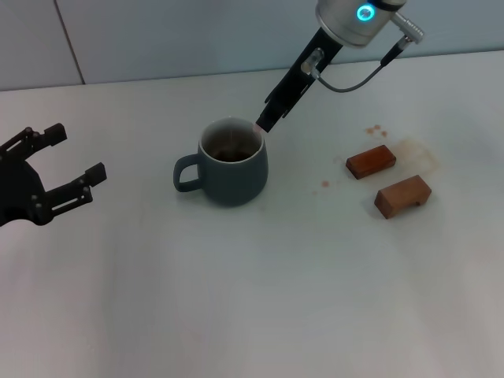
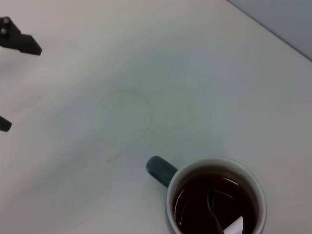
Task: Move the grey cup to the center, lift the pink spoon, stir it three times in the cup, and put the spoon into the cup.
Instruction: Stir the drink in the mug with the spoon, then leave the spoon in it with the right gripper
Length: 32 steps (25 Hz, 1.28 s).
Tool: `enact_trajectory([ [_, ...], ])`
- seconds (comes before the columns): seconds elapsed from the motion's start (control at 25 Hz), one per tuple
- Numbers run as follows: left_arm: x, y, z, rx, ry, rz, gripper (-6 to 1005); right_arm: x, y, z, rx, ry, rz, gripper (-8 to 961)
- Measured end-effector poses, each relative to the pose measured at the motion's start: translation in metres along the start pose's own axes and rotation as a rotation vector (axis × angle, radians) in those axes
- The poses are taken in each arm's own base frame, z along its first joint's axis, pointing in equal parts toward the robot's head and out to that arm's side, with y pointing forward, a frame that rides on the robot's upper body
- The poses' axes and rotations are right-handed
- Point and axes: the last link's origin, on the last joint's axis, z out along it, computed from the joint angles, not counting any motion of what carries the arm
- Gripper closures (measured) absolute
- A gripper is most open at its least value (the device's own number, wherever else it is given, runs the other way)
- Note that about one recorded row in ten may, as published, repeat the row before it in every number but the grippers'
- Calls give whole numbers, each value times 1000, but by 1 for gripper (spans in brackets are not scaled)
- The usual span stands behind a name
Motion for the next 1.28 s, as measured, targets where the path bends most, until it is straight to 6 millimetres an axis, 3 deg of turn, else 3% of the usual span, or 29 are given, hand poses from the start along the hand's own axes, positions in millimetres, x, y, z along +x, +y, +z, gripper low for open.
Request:
enact_trajectory([
  [0.32,0,2,2,-2,4,9,140,-1,9,6,-25,3,-31,771],
  [0.68,1,2,4,-8,9,10,140,1,-1,7,53,32,1,755],
  [0.92,1,3,5,-10,11,10,139,0,8,6,0,36,-32,744],
  [1.28,1,3,6,-9,13,11,139,-4,-1,3,52,11,12,727],
])
